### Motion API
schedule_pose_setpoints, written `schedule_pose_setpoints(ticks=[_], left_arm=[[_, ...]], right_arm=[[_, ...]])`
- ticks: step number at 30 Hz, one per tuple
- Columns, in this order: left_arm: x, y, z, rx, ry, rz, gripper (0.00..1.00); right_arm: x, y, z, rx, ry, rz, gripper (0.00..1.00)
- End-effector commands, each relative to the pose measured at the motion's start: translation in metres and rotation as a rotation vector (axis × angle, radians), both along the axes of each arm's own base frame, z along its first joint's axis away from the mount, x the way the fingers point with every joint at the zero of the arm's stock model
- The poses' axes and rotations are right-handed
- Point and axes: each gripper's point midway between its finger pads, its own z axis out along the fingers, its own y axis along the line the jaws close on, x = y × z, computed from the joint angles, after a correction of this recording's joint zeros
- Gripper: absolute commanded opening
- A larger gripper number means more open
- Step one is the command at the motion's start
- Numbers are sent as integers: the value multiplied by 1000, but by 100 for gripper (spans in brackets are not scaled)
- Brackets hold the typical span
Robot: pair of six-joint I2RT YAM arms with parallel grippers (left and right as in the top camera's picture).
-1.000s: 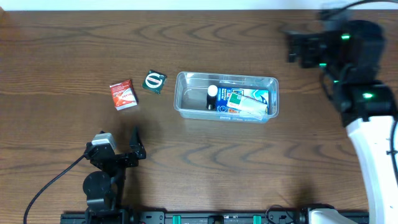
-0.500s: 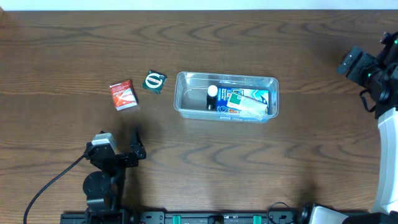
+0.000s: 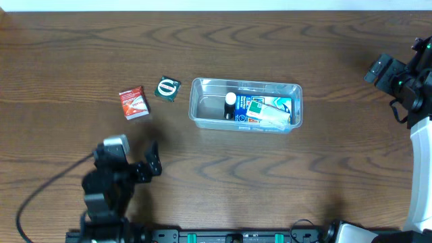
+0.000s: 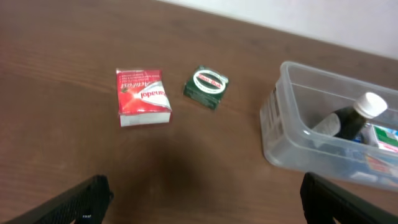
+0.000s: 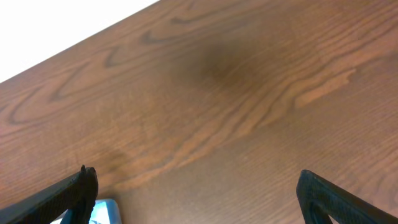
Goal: Pack container
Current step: 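Reach left gripper to the red ActiFast box and grasp it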
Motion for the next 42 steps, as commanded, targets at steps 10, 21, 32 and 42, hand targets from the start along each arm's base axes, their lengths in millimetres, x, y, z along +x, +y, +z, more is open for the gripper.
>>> schedule_pose_setpoints(ticks=[10, 21, 32, 42], left_arm=[[77, 1, 45, -62, 539, -23, 98], [129, 21, -44, -37, 734, 73, 98], [172, 54, -88, 84, 695, 169, 98], [179, 63, -126, 96, 742, 164, 98]], right_arm=[[0, -2, 3, 5, -5, -14, 99], [-1, -2, 3, 5, -4, -14, 99], [-1, -2, 2, 5, -3, -14, 99], [-1, -2, 2, 5, -3, -14, 99]])
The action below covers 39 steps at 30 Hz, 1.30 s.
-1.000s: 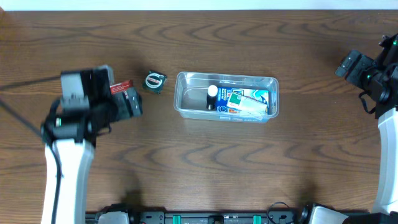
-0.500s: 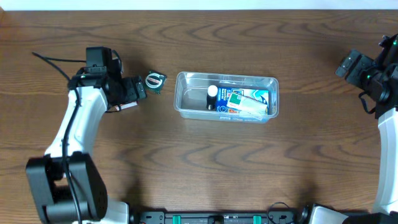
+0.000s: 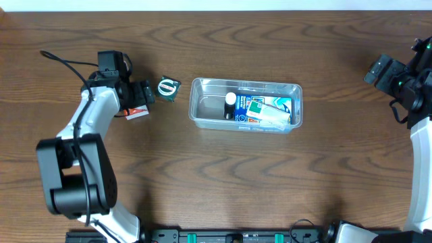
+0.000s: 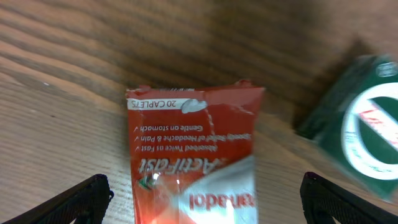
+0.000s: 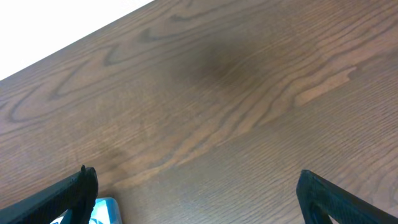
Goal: Pack container
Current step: 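Reach left gripper to the red ActiFast box and grasp it, then carry the red box over the container's left end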
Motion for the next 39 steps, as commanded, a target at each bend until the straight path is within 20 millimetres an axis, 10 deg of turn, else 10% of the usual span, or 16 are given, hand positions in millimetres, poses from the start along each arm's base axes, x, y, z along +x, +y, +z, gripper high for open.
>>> schedule_pose_setpoints(ticks=[1, 10, 18, 26, 39], left_arm=[[3, 8, -11, 23, 19, 1, 98], [2, 10, -23, 19, 41, 6, 99], [1, 8, -24, 4, 46, 13, 52], [-1, 7, -19, -4, 50, 13, 52], [-8, -51, 115, -105, -104, -125, 52]], right_arm=[[0, -2, 3, 4, -9, -14, 99], [0, -2, 3, 4, -9, -14, 99], [0, -2, 3, 4, -9, -14, 99], [0, -2, 3, 4, -9, -14, 99], [0, -2, 3, 4, -9, -14, 99]])
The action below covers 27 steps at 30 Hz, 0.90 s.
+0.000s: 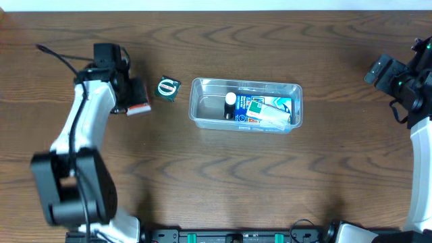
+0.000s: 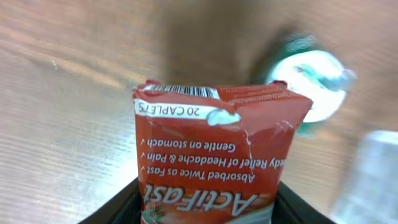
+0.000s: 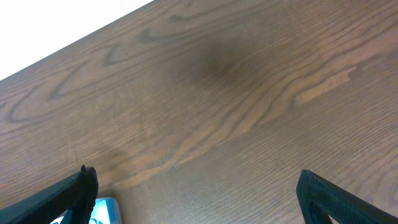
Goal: Pack container
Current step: 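Carry the red box over the container's left end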
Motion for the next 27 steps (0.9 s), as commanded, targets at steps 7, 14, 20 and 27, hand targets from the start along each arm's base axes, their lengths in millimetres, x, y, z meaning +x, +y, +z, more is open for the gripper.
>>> schedule_pose_setpoints(ticks=[7, 14, 20, 27], left_arm=[[-29, -92, 96, -163, -160, -189, 52], [-42, -147, 90, -196, -126, -284, 52], [-33, -179, 77, -200, -134, -324, 52], [-20, -195, 55, -205, -115, -311, 52]], right_arm=[[0, -2, 3, 4, -8, -14, 99], [0, -2, 3, 4, -8, -14, 99], [0, -2, 3, 4, -8, -14, 99], [0, -2, 3, 4, -8, -14, 99]])
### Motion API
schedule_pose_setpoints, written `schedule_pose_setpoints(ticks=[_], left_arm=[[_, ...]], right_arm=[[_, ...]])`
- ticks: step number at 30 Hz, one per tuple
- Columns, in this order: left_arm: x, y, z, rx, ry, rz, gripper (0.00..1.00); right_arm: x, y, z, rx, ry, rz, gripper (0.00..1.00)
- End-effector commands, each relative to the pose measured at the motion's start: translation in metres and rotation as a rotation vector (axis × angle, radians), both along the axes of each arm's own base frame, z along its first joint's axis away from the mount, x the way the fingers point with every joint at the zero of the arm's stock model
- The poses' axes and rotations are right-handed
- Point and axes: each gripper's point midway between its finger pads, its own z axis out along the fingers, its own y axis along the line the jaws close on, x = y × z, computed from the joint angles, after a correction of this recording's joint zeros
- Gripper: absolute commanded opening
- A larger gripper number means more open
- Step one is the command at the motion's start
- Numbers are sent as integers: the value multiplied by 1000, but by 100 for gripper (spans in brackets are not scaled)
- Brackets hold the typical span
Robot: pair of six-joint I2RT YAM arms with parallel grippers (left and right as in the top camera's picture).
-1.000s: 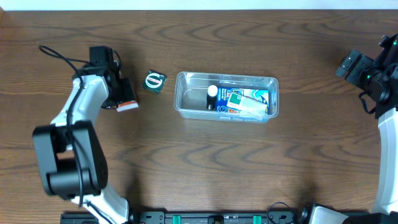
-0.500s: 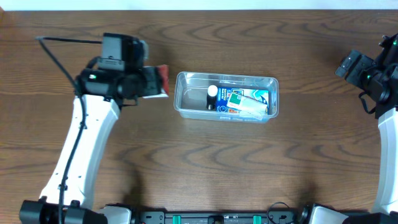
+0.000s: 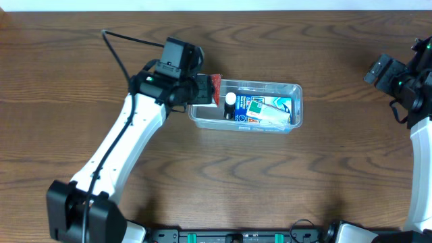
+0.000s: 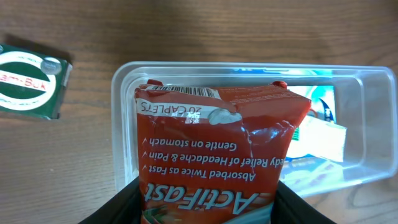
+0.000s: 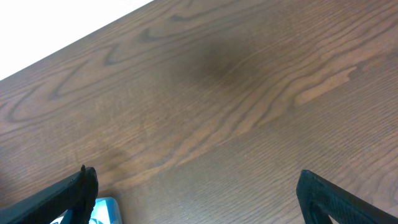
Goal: Pack container
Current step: 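Carry the red box over the container's left end, then lower the red box into the container's left end and open left gripper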
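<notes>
My left gripper [image 3: 209,90] is shut on the red ActiFast caplet packet [image 4: 211,143], which fills the left wrist view between the black fingers [image 4: 121,205]. The packet hangs over the left end of the clear plastic container [image 3: 297,102], whose rim [image 4: 118,124] shows below it. Inside the container lie a dark bottle with a white cap [image 3: 230,99] and blue and green boxes [image 3: 270,108]. A green packet with a round white label [image 4: 31,81] lies on the table left of the container, hidden by my arm in the overhead view.
My right gripper [image 3: 385,71] sits at the table's far right, open over bare brown wood [image 5: 217,93], well away from the container. The left arm stretches from the front left edge up to the container.
My left gripper, still shut on the red packet, has moved from the table's left, beside the green packet, to above the container's left end. The right arm has not moved.
The left gripper was open near the front left, with the red packet lying on the table beside the green one. Then it stood open over the red packet. Then it was shut on the packet, and now it holds it over the container.
</notes>
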Motion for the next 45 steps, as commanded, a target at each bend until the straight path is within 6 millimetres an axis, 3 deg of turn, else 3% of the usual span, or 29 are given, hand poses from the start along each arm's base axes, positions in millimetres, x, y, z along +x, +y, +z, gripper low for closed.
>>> schedule_pose_setpoints(ticks=[1, 10, 37, 45], left_arm=[[5, 0, -10, 6, 27, 39, 52], [11, -2, -33, 18, 68, 53, 52], [-1, -4, -47, 33, 127, 63, 52], [-2, -5, -67, 54, 175, 62, 52]], right_arm=[[0, -2, 3, 4, -9, -14, 99], [0, -2, 3, 4, -9, -14, 99], [0, -2, 3, 4, -9, -14, 99], [0, -2, 3, 4, -9, -14, 99]])
